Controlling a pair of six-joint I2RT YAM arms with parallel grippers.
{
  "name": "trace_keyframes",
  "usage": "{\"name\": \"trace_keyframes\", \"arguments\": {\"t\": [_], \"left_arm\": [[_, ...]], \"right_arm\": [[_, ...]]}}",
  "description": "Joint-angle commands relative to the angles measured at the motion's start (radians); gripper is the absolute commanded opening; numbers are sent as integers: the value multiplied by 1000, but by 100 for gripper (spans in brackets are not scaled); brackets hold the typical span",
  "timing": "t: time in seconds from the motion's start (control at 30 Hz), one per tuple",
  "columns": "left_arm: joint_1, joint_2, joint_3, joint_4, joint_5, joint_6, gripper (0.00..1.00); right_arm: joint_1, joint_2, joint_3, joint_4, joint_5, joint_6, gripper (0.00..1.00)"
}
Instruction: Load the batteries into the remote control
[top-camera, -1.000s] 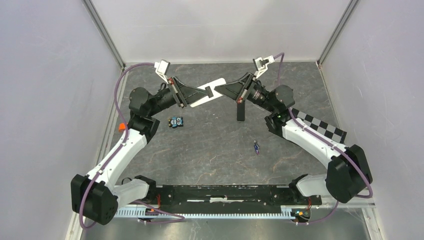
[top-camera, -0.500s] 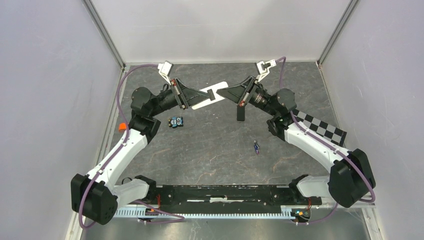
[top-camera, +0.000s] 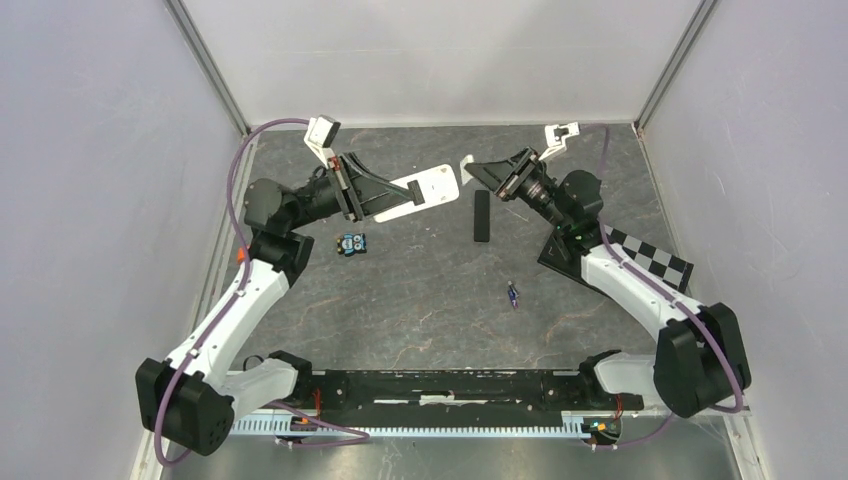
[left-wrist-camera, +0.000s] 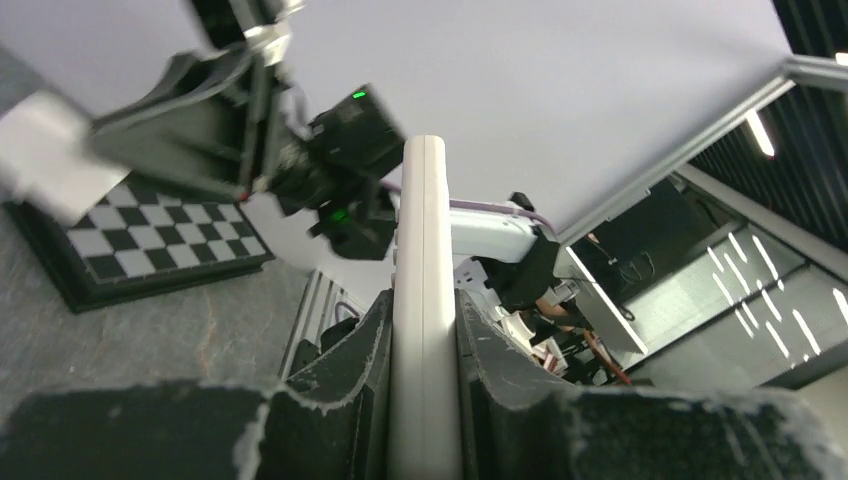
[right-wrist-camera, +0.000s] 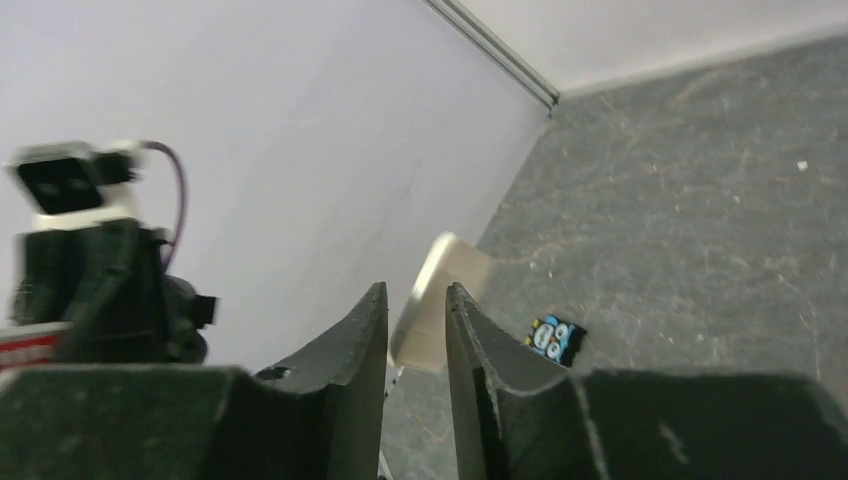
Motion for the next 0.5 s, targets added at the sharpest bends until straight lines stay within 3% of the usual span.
{"name": "trace_keyframes", "arguments": {"t": [0.0,0.07,0.3,0.47], "left_arm": [[-3,-21,59,108,64,-35,2],[-3,-20,67,-11,43,41,2],[-3,-28,80,-450,-95,352,2],[-2,-27,55,-697,-247,531,2]], "right_arm": [[5,27,-34,129,-26,23,28],[5,33,-46,225,-44,53,23],[5,48,-59,53,-65,-52,9],[23,83,-95,-174,-39,-284,13]]}}
